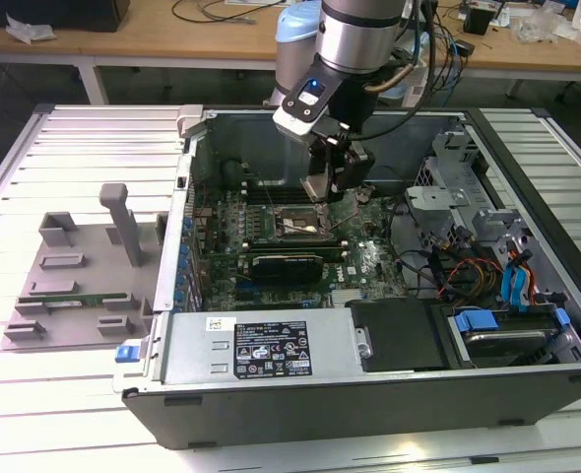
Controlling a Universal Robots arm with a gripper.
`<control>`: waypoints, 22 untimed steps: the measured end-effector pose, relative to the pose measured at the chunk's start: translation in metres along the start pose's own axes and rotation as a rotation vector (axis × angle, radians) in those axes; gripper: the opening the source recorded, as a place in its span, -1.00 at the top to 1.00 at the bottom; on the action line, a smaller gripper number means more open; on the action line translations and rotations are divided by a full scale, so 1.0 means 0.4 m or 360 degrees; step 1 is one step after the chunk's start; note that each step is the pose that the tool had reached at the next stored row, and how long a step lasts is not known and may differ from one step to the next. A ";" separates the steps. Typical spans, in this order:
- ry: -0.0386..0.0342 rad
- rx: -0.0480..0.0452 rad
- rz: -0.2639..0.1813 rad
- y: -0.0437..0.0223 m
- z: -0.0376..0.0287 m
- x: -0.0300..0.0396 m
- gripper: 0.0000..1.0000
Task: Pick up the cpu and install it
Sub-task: 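Place the cpu into insertion slot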
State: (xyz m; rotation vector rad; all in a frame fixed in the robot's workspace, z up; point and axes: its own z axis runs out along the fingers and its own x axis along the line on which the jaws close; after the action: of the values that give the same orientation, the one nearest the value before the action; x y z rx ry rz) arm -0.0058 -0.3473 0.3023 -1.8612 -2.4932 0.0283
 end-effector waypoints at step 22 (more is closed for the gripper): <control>0.0008 -0.0003 0.0249 0.000 0.001 0.000 -0.10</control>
State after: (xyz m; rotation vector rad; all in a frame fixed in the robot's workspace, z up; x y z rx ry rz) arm -0.0058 -0.3473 0.3020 -2.0495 -2.3391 0.0246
